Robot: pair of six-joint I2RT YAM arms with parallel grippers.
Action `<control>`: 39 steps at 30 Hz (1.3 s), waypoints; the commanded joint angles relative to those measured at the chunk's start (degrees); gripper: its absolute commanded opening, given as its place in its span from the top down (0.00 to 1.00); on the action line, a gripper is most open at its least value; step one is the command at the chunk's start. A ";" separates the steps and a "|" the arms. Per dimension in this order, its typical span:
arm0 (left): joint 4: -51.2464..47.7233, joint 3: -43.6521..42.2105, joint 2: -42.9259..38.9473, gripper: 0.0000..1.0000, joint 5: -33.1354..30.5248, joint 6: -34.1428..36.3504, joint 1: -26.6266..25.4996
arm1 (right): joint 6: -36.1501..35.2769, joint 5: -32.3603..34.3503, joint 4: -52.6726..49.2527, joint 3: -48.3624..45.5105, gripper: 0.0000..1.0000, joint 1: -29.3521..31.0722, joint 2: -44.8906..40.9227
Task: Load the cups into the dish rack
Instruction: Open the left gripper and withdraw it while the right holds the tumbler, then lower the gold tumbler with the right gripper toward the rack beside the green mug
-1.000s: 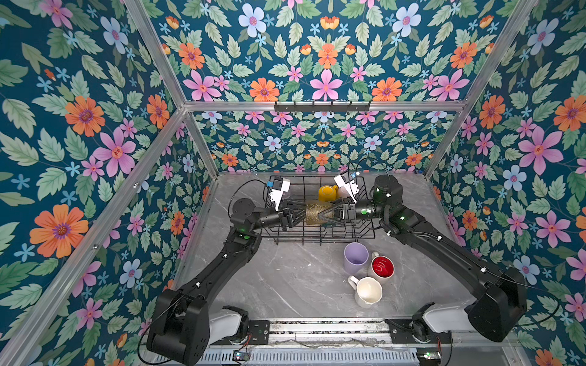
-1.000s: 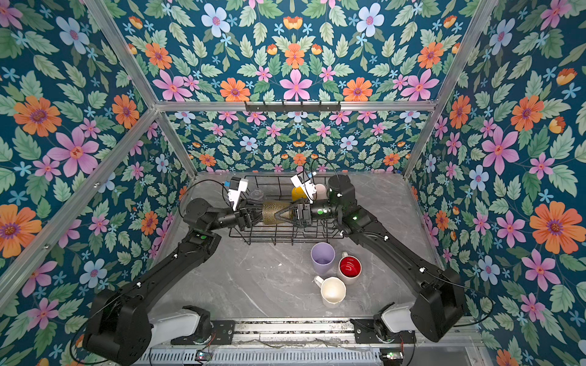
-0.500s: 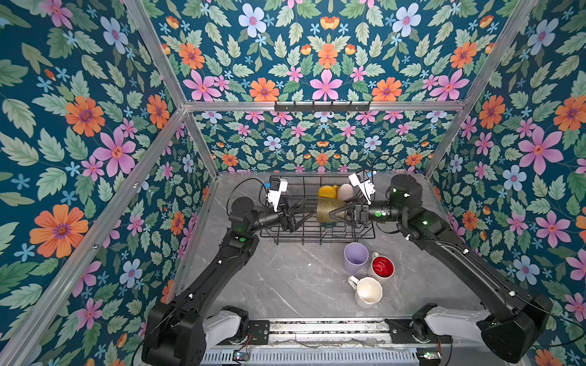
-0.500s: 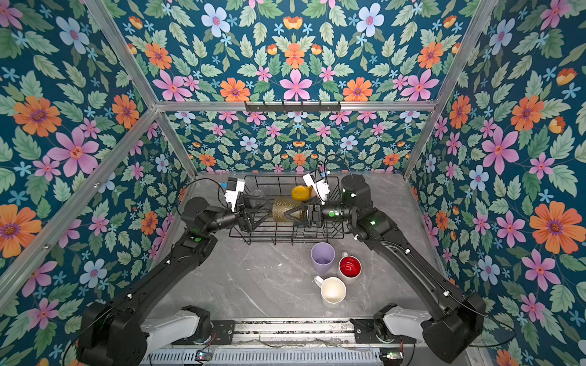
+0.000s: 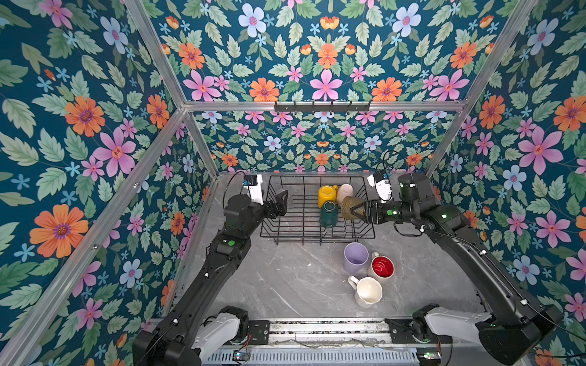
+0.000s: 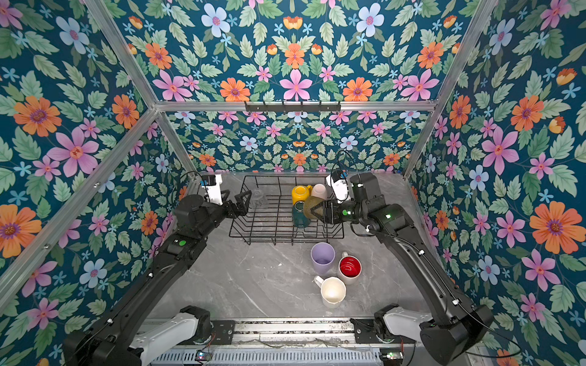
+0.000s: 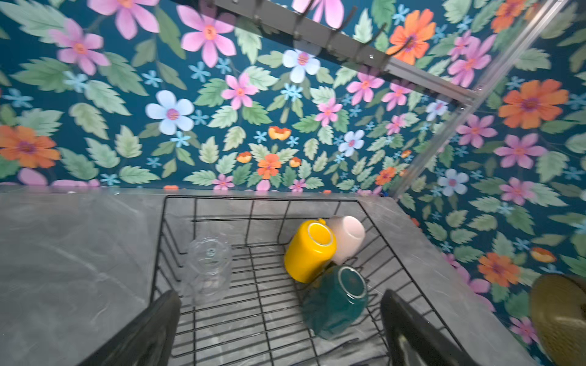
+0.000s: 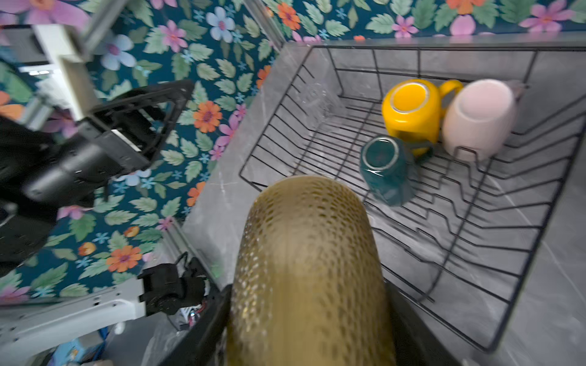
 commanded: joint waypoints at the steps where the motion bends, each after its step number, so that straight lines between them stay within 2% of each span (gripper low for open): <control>1: 1.05 -3.17 -2.79 0.01 -8.82 1.00 0.00 | -3.91 9.70 -8.46 3.28 1.00 -0.06 2.86; 8: 1.86 -8.00 -7.85 0.01 -11.05 1.56 0.05 | -6.31 19.24 -14.60 9.87 1.00 -0.20 10.25; 14: 1.40 -9.85 -10.55 0.01 -10.96 1.89 0.06 | -6.57 23.01 -15.20 13.14 1.00 -0.22 16.35; 32: -1.52 -13.81 -17.14 0.01 -10.37 0.00 0.03 | -7.58 27.35 -14.17 22.55 1.00 -1.02 33.94; 39: -2.46 -13.91 -18.12 0.01 -10.43 -0.15 0.02 | -7.81 26.39 -13.61 25.56 1.00 -1.43 38.71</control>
